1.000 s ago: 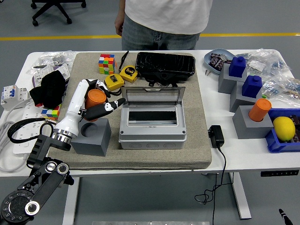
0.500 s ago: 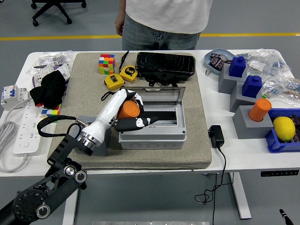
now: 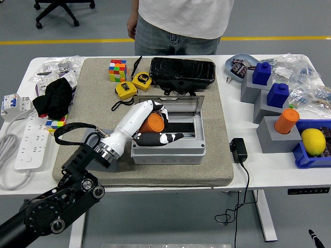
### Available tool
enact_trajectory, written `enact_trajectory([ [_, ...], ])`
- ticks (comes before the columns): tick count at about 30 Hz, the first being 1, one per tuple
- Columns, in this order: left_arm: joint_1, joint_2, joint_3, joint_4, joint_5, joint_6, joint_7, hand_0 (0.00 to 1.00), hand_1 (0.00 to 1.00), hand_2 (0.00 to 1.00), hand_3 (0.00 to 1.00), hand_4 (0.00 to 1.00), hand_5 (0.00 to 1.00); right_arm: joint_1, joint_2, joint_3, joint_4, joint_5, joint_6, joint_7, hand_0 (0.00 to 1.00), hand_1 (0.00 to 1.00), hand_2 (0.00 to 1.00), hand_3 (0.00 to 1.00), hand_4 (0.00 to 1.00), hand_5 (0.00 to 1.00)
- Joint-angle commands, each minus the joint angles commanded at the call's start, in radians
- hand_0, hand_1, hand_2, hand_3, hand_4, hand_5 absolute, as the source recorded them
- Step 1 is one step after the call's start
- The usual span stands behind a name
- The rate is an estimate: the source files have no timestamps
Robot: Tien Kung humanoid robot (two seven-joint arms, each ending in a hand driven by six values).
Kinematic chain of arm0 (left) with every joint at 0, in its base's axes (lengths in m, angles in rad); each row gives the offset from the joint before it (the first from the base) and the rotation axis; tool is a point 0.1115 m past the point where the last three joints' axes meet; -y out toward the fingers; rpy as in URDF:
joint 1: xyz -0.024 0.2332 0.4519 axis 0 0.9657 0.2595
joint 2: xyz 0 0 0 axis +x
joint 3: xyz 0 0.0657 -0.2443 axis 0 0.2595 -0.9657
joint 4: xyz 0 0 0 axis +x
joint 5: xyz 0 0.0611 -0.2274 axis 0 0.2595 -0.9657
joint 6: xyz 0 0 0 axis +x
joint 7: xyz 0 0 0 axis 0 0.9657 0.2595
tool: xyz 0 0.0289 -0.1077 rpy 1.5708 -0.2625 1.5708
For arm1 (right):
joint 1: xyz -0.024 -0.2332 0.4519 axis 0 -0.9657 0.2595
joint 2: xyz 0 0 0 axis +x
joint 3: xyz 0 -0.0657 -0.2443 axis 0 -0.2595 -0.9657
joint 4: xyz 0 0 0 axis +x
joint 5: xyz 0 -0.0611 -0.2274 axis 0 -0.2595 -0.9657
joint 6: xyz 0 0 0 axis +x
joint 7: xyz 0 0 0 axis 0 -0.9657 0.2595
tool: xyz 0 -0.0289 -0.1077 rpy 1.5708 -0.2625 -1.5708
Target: Fetch the battery,place it into the box,close the lid of the box
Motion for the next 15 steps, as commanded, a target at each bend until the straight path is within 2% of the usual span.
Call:
enact_trajectory([
  [3, -0.013, -0.011, 0.006, 0.026, 0.0, 0.006, -0.005, 0.033, 0.026, 0.048, 0.034, 0.952, 0.407, 0.001, 0.0, 0.0, 0.0, 0.0, 0.0, 0.001, 0.874, 0.794, 0.743, 0.777, 0.998, 0.998],
  [4, -0.017, -0.015, 0.007, 0.034, 0.0, 0.007, -0.006, 0.033, 0.028, 0.048, 0.031, 0.998, 0.484, 0.001, 0.001, -0.001, 0.0, 0.0, 0.001, 0.001, 0.874, 0.794, 0.743, 0.777, 0.998, 0.998],
  [9, -0.035, -0.031, 0.011, 0.06, 0.0, 0.012, -0.005, 0.033, 0.028, 0.048, 0.031, 0.998, 0.484, 0.002, 0.001, 0.001, 0.0, -0.003, 0.001, 0.0, 0.874, 0.794, 0.743, 0.777, 0.998, 0.998],
  [10, -0.038, -0.034, 0.012, 0.062, -0.001, 0.012, -0.005, 0.033, 0.027, 0.048, 0.031, 0.998, 0.514, 0.003, 0.001, 0.001, 0.0, -0.003, 0.001, 0.001, 0.874, 0.794, 0.744, 0.777, 0.998, 0.998],
  [15, -0.048, -0.053, 0.02, 0.049, -0.01, 0.014, -0.004, 0.033, 0.027, 0.048, 0.031, 0.998, 0.514, 0.006, -0.001, 0.002, 0.0, -0.006, 0.001, 0.001, 0.874, 0.794, 0.744, 0.777, 0.998, 0.998],
])
